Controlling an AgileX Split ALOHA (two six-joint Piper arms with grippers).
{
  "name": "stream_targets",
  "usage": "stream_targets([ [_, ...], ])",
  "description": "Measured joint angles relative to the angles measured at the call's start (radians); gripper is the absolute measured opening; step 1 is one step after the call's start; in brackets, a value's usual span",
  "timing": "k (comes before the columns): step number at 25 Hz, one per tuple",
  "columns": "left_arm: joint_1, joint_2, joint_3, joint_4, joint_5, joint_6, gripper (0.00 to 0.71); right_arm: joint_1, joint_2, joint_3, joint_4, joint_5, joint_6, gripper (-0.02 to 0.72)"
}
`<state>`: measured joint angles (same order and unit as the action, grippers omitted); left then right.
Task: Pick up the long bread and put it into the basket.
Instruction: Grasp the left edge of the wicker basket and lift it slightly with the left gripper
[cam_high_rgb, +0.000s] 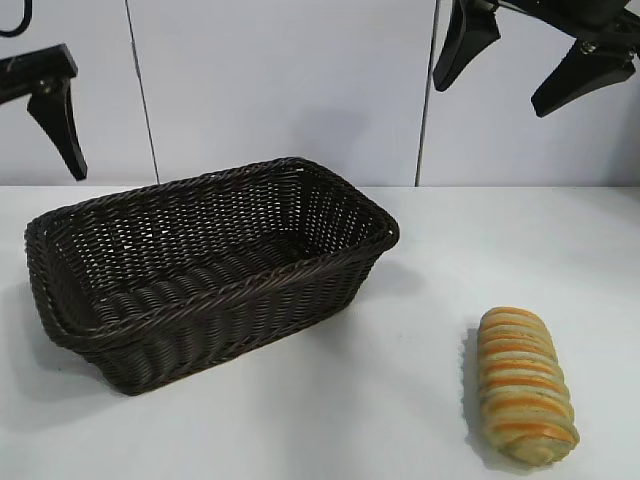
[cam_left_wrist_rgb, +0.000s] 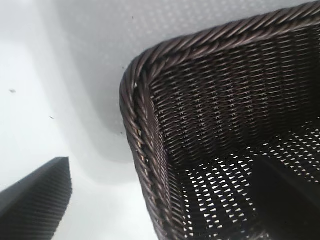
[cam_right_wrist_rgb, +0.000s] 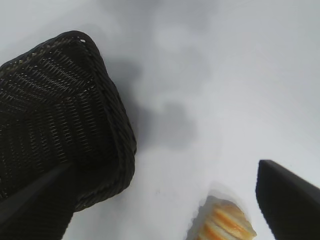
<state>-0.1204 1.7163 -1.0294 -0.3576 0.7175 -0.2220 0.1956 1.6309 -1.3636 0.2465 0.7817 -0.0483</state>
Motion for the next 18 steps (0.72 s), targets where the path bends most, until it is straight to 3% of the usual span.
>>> stream_targets([
  [8,0.000,0.064,0.051,-0.058,-0.090,0.061,0.694,0.000,0.000,0.000,0.000,0.000,0.000,0.695],
  [15,0.000,0.166,0.051,-0.222,-0.148,0.199,0.689,0.000,0.000,0.000,0.000,0.000,0.000,0.695],
  [17,0.000,0.171,0.051,-0.251,-0.150,0.222,0.647,0.000,0.000,0.000,0.000,0.000,0.000,0.695],
  [18,0.000,0.171,0.051,-0.258,-0.152,0.222,0.588,0.000,0.000,0.000,0.000,0.000,0.000,0.695],
])
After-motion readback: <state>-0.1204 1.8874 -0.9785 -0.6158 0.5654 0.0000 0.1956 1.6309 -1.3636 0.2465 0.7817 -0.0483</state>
